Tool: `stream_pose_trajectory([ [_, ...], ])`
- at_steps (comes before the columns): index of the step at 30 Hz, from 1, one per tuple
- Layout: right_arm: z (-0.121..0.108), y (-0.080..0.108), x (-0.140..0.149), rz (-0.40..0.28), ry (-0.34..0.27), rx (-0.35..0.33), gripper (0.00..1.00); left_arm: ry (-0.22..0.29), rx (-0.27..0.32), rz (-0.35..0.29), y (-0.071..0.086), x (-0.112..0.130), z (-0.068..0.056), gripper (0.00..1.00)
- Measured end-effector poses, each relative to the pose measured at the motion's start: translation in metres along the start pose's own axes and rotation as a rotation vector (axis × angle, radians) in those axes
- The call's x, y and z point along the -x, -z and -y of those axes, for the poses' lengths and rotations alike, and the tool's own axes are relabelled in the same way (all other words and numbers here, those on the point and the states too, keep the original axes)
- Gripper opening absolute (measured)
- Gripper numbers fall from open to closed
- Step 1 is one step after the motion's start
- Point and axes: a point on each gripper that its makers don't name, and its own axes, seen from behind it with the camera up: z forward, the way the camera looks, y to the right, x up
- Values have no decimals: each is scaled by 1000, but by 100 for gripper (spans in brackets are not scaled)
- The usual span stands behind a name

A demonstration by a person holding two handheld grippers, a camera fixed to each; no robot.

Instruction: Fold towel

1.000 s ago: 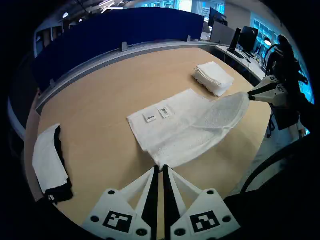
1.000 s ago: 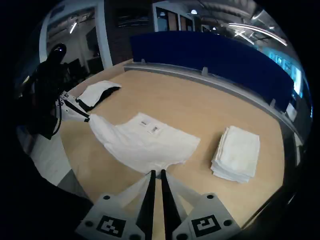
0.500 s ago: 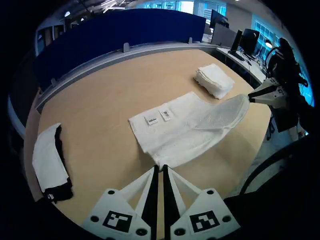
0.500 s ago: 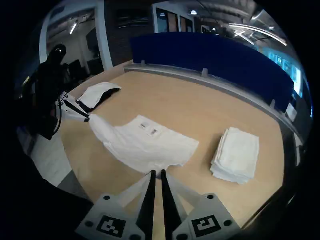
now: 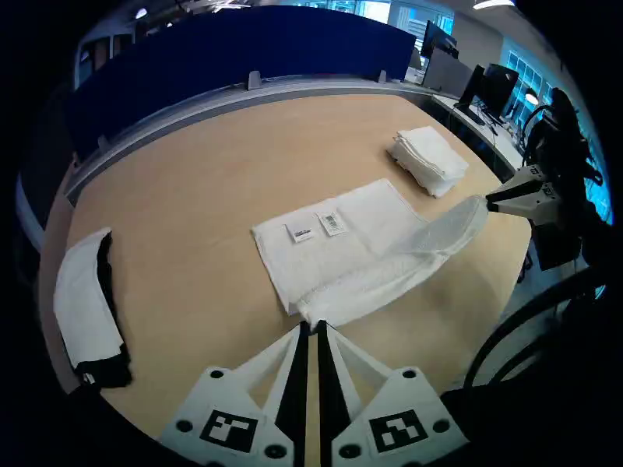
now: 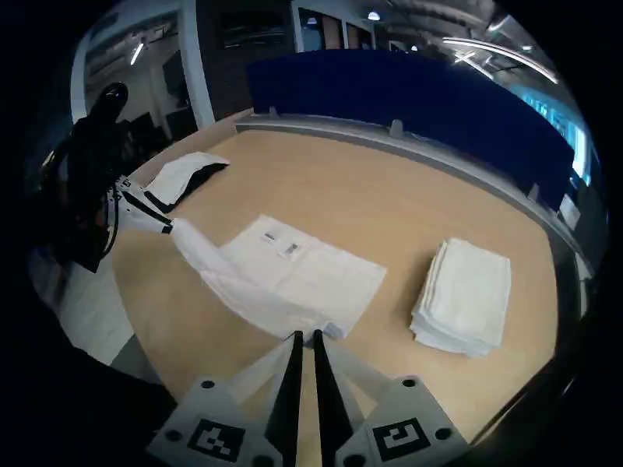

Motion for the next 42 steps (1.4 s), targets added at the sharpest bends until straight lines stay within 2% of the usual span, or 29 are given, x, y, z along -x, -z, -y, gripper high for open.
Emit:
stream_pose_trajectory([
  [12, -24, -33, -7, 38, -11, -3, 10, 27, 7, 43, -30, -7, 16, 8],
  [21, -43, -63, -5, 75, -54, -14, 10, 44, 21, 81, -55, -12, 24, 8],
  [30, -53, -83, -3, 93, -79, -16, 10, 42, 25, 121, -76, -8, 32, 8],
  [42, -65, -105, -4, 115, -96, 0, 10, 28, 11, 119, -103, -17, 44, 8],
])
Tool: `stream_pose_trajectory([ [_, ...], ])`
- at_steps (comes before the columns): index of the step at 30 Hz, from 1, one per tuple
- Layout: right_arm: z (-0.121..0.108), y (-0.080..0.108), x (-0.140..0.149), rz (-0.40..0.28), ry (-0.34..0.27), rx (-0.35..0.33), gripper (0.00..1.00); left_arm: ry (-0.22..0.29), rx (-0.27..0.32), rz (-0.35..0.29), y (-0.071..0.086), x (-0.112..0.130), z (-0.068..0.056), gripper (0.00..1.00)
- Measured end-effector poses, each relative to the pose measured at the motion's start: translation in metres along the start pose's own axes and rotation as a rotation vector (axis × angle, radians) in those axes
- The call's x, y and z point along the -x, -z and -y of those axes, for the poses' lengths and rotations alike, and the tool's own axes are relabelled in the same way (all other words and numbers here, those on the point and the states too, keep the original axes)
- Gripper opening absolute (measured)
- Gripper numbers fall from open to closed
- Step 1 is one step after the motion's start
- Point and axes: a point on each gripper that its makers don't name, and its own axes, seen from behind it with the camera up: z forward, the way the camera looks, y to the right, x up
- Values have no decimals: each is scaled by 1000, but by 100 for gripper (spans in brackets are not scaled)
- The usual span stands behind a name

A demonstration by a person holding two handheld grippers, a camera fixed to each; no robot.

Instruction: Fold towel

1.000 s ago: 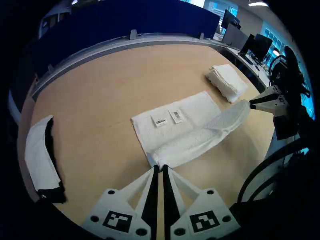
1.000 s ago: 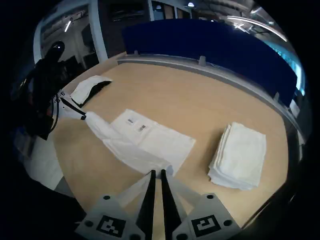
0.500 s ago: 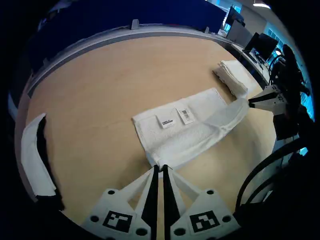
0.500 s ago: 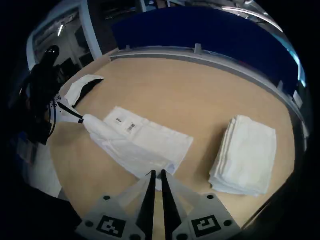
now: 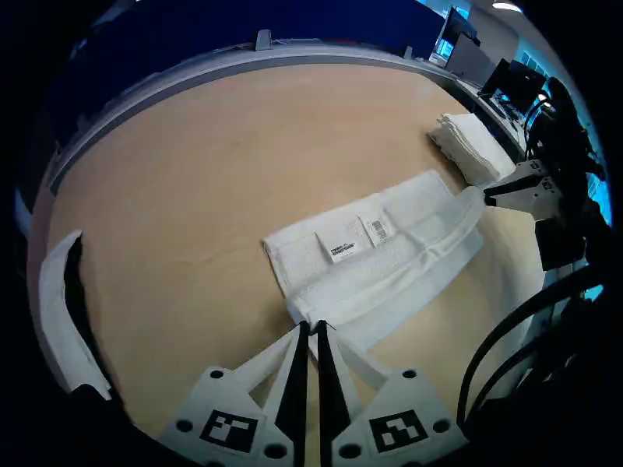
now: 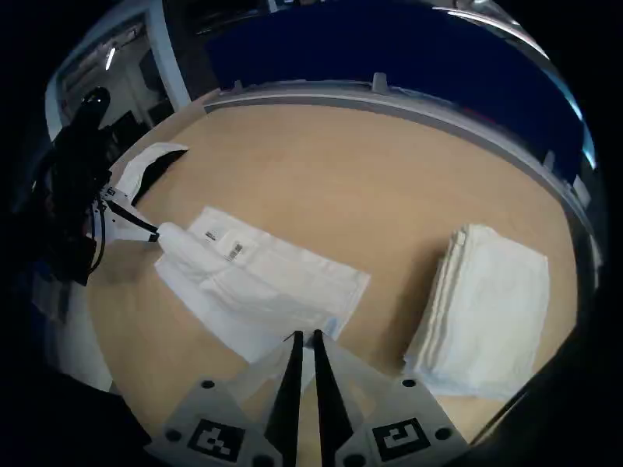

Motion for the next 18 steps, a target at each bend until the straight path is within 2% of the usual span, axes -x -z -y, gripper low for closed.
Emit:
stream_pose_trajectory([
  [15, -10, -23, -5, -6, -43, 41, 14, -7, -36, 2, -24, -12, 13, 9],
  [18, -13, -27, -7, -12, -49, 49, 19, -12, -42, 1, -27, -14, 14, 11],
])
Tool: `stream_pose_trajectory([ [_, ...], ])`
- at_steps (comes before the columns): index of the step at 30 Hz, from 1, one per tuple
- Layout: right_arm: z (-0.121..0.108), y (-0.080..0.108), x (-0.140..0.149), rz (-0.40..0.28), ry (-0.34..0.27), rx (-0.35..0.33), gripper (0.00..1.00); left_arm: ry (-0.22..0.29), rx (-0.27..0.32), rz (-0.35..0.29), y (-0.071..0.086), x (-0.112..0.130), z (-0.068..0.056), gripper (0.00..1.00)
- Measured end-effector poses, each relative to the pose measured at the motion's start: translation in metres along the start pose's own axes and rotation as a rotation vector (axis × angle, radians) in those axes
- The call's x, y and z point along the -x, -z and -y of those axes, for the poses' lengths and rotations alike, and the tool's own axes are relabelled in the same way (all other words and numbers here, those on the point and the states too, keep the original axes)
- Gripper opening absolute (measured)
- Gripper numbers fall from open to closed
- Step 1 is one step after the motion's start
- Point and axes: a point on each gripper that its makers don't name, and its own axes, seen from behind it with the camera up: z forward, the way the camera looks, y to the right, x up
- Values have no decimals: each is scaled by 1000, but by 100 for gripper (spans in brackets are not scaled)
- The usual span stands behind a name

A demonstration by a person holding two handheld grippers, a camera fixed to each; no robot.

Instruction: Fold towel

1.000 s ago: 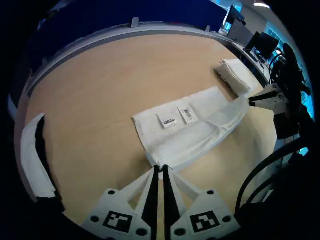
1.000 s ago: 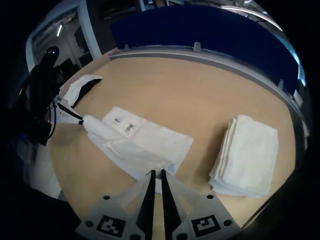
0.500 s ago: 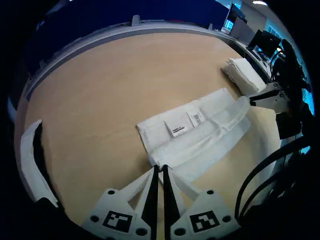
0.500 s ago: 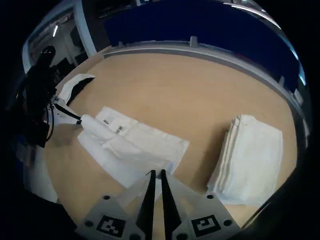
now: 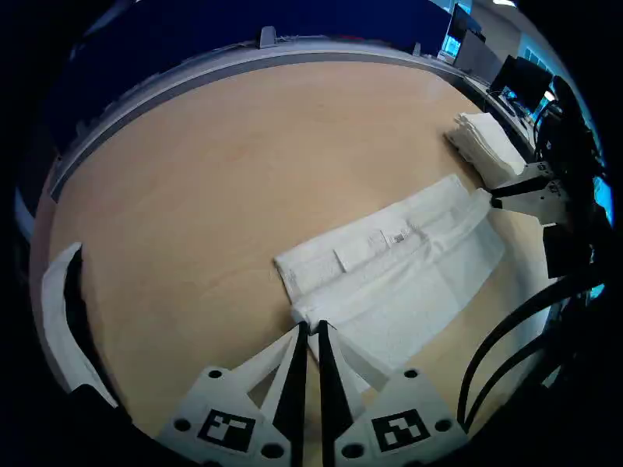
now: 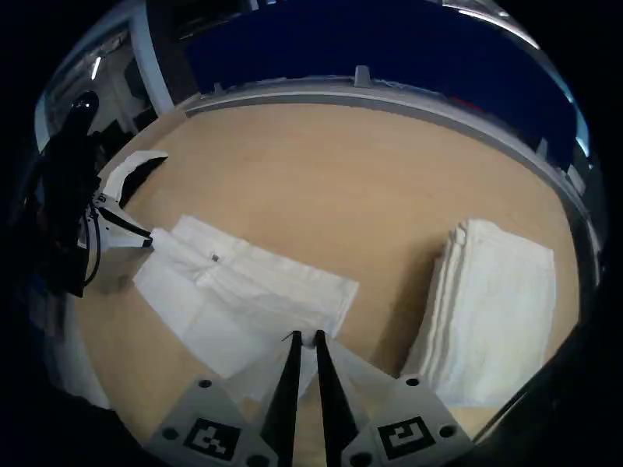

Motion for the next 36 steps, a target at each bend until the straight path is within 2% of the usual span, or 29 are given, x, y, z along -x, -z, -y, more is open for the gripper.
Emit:
stream_pose_trajectory([
  [1, 0, -1, 0, -1, -1, 1, 22, -1, -2, -1, -1, -1, 0, 12],
  [3, -1, -2, -1, -4, -2, 3, 35, -2, -5, -4, -2, -2, 1, 15],
  [5, -2, -2, -1, -7, 1, 5, 47, -5, -12, -12, -2, -4, 2, 28],
  [7, -2, -2, -2, -13, 5, 9, 52, -8, -17, -18, -2, -6, 3, 39],
  [9, -3, -2, -3, -20, 9, 14, 61, -12, -21, -23, -1, -7, 4, 51],
  [13, -4, -3, -4, -31, 18, 29, 72, -27, -40, -44, 1, -12, 8, 64],
  [17, -7, -4, -7, -42, 28, 47, 79, -49, -62, -56, 3, -16, 13, 70],
  [19, -9, -5, -9, -51, 29, 56, 86, -54, -69, -61, 5, -17, 15, 74],
  [23, -11, -5, -14, -68, 28, 65, 91, -53, -80, -70, 7, -19, 18, 90],
  [25, -11, -4, -16, -73, 27, 66, 100, -50, -84, -73, 7, -20, 20, 93],
  [36, -8, 2, -21, -86, 31, 63, 100, -37, -97, -91, 13, -22, 26, 93],
])
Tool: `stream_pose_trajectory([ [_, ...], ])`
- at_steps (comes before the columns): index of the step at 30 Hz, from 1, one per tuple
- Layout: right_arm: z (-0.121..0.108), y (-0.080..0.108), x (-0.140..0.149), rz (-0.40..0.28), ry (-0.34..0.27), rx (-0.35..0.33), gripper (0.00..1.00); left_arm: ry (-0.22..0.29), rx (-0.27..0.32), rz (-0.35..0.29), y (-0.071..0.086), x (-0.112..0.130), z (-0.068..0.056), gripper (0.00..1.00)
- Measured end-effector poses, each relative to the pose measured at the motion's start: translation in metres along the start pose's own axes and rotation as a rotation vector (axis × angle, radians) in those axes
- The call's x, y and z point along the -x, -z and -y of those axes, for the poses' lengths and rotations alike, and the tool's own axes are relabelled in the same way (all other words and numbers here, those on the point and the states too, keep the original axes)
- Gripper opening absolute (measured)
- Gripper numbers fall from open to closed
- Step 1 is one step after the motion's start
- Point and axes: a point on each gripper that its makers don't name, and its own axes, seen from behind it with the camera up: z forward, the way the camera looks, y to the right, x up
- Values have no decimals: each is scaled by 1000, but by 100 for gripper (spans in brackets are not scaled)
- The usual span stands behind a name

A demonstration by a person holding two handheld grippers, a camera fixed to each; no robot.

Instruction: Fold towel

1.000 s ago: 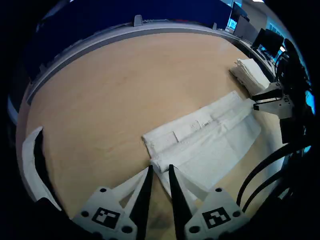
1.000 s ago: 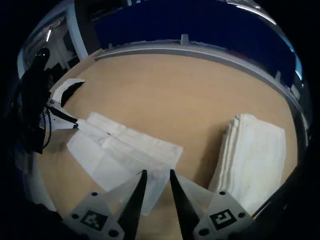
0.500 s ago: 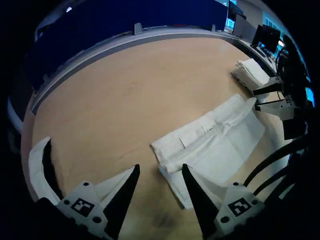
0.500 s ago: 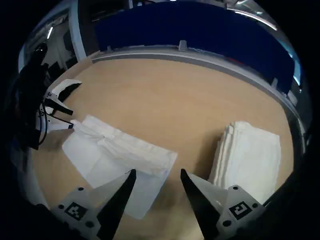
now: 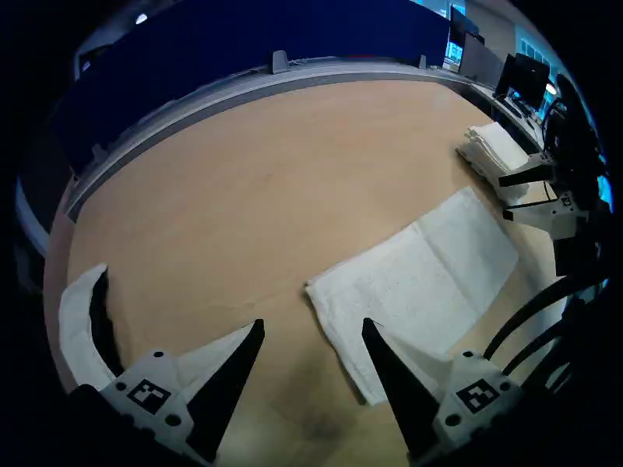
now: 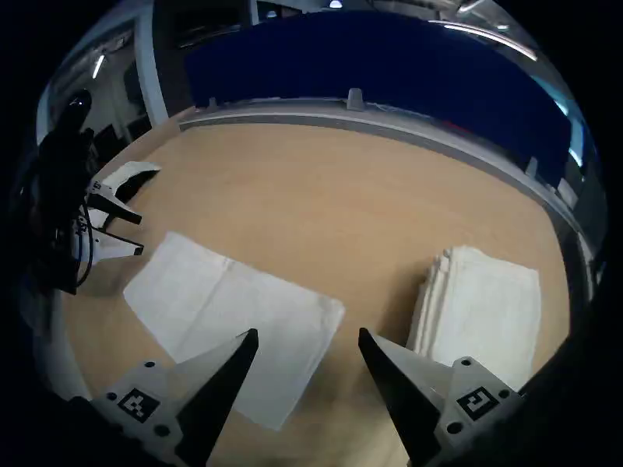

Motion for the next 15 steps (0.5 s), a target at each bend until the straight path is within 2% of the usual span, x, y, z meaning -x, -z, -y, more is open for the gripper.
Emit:
stream_pose_trajectory([
  [8, 4, 3, 5, 5, 4, -1, 100, 10, -3, -5, 7, 5, 1, 93],
  [15, 9, 13, 17, 12, 0, -3, 100, 33, -13, -9, 21, 21, -2, 93],
])
